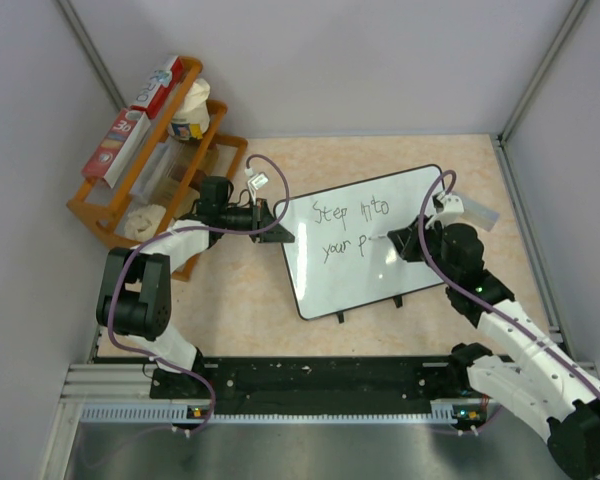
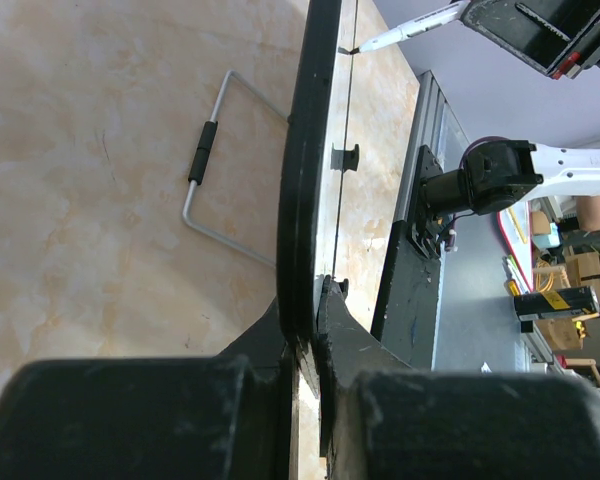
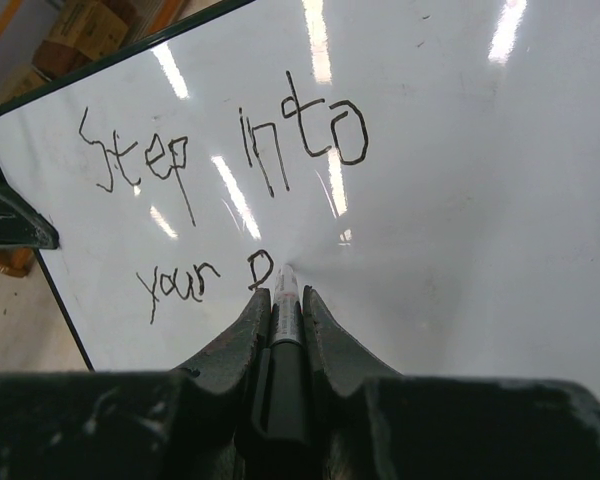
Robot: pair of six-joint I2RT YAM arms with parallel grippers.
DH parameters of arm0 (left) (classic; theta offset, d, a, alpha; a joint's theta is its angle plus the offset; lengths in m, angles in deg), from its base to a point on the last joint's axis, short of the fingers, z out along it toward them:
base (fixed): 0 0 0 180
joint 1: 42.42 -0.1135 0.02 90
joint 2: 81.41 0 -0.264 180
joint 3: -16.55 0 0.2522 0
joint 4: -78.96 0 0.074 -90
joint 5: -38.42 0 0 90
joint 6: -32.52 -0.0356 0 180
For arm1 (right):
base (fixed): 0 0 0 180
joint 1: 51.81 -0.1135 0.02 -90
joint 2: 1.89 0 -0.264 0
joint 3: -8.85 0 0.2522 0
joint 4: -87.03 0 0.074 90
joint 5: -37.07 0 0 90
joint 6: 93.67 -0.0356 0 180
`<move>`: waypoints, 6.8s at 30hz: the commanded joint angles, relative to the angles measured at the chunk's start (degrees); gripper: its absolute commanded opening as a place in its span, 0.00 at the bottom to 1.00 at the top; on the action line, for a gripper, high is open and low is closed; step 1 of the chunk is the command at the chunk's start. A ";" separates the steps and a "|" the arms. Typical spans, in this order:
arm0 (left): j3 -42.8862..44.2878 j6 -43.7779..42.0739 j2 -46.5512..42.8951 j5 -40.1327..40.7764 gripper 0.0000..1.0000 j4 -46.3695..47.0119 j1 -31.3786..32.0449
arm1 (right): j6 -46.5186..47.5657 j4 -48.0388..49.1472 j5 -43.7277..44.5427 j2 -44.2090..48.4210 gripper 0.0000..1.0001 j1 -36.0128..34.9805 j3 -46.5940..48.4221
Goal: Write a sentence on the whiteboard
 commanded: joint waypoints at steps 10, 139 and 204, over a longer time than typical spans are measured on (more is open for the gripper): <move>-1.85 -12.71 2.18 9.35 0.00 -2.18 2.55 | -0.17 3.96 0.73 -0.41 0.00 0.70 3.85; -1.68 -13.85 2.26 9.70 0.00 -2.45 2.82 | -0.52 3.08 -1.29 -1.64 0.00 4.13 2.62; -1.59 -14.11 2.18 9.79 0.00 -2.62 2.82 | 0.36 0.71 3.10 -1.21 0.00 4.21 2.98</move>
